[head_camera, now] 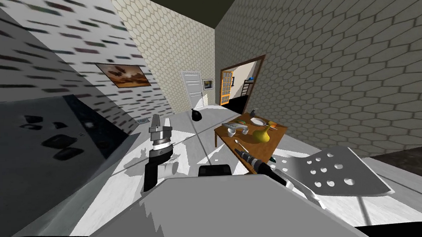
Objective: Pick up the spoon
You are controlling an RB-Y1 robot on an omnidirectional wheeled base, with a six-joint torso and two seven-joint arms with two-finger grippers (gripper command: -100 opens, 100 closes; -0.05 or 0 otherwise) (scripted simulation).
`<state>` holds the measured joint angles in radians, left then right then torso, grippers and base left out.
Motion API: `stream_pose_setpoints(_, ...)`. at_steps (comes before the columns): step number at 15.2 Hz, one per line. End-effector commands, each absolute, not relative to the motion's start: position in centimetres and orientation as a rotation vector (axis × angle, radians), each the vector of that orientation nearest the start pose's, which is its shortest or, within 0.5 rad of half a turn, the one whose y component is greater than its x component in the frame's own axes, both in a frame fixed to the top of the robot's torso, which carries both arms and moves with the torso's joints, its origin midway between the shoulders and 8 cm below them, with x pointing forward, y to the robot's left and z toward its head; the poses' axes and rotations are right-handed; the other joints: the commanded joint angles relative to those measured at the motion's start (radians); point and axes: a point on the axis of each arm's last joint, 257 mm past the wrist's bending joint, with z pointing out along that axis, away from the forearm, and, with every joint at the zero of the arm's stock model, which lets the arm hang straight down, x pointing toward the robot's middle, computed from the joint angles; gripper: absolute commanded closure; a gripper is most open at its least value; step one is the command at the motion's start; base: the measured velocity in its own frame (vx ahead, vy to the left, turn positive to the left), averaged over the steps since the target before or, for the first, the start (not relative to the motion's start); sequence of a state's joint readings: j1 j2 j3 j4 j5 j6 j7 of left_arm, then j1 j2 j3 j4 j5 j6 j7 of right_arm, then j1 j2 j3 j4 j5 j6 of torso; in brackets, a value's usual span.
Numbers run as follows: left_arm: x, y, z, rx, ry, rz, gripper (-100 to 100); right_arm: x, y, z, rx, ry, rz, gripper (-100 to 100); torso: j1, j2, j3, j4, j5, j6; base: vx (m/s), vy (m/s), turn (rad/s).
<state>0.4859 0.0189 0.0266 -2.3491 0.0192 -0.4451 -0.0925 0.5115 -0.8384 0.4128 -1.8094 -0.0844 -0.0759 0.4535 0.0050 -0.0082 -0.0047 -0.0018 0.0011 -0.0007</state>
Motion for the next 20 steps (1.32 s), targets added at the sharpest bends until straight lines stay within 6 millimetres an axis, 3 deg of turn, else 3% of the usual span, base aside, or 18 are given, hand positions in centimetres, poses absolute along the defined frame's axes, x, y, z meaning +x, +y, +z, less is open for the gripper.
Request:
stream_pose_setpoints(1, 33.8, 28.4, 5.0, -0.596, 0.617, -1.214, 0, 29.1, -28.4, -39.8, 0.262, 2.181, 0.584, -100, 0.000, 0.000, 0.000, 0.000, 0.000, 0.000, 0.124, 0.031, 0.176)
stream_pose_setpoints(2, 33.8, 28.4, 5.0, -0.596, 0.617, -1.214, 0, 27.5, -29.6, -41.6, 0.228, 2.248, 0.530, -100, -0.001, 0.000, 0.000, 0.000, 0.000, 0.001, 0.123, 0.034, 0.166)
stream_pose_setpoints(5, 33.8, 28.4, 5.0, -0.596, 0.617, -1.214, 0, 25.8, -31.0, -43.3, 0.191, 2.314, 0.475, -100, 0.000, 0.001, 0.001, 0.000, 0.000, 0.000, 0.110, 0.042, 0.188)
stream_pose_setpoints(7, 33.8, 28.4, 5.0, -0.596, 0.617, -1.214, 0, 22.3, -33.9, -46.3, 0.117, 2.436, 0.365, -100, -0.001, 0.001, 0.000, 0.000, 0.000, 0.000, 0.150, 0.025, 0.252)
stream_pose_setpoints(8, 33.8, 28.4, 5.0, -0.596, 0.617, -1.214, 0, 22.3, -34.0, -46.3, 0.116, 2.438, 0.363, -100, -0.001, -0.002, -0.001, 0.000, 0.000, 0.000, 0.172, 0.010, 0.228)
stream_pose_setpoints(9, 33.8, 28.4, 5.0, -0.596, 0.617, -1.214, 0, 20.5, -35.5, -47.6, 0.078, 2.495, 0.307, -100, -0.002, -0.002, -0.001, 0.000, 0.000, 0.000, 0.147, 0.025, 0.186)
stream_pose_setpoints(10, 33.8, 28.4, 5.0, -0.596, 0.617, -1.214, 0, 20.5, -35.5, -47.6, 0.078, 2.495, 0.307, -100, -0.001, -0.002, -0.001, 0.000, 0.000, 0.000, 0.121, 0.028, 0.131)
stream_pose_setpoints(11, 33.8, 28.4, 5.0, -0.596, 0.617, -1.214, 0, 18.7, -37.1, -48.6, 0.040, 2.550, 0.252, -100, -0.001, -0.001, -0.001, 0.000, 0.000, 0.001, 0.120, 0.040, 0.172)
stream_pose_setpoints(12, 33.8, 28.4, 5.0, -0.596, 0.617, -1.214, 0, 18.7, -37.1, -48.6, 0.040, 2.550, 0.252, -100, 0.000, 0.000, 0.000, 0.000, 0.000, 0.000, 0.114, 0.031, 0.145)
stream_pose_setpoints(14, 33.8, 28.4, 5.0, -0.596, 0.617, -1.214, 0, 15.1, -40.3, -50.3, -0.035, 2.650, 0.147, -100, -0.001, 0.001, 0.000, 0.000, 0.000, 0.000, 0.134, 0.014, 0.232)
stream_pose_setpoints(17, 33.8, 28.4, 5.0, -0.596, 0.617, -1.214, 0, 13.4, -41.9, -50.9, -0.072, 2.696, 0.097, -100, -0.001, -0.001, -0.001, 0.000, 0.000, 0.000, 0.136, 0.003, 0.168)
stream_pose_setpoints(20, 33.8, 28.4, 5.0, -0.596, 0.617, -1.214, 0, 8.7, -46.1, -51.9, -0.172, 2.811, -0.037, -100, -0.001, 0.000, 0.000, 0.000, 0.000, 0.000, 0.129, -0.003, 0.205)
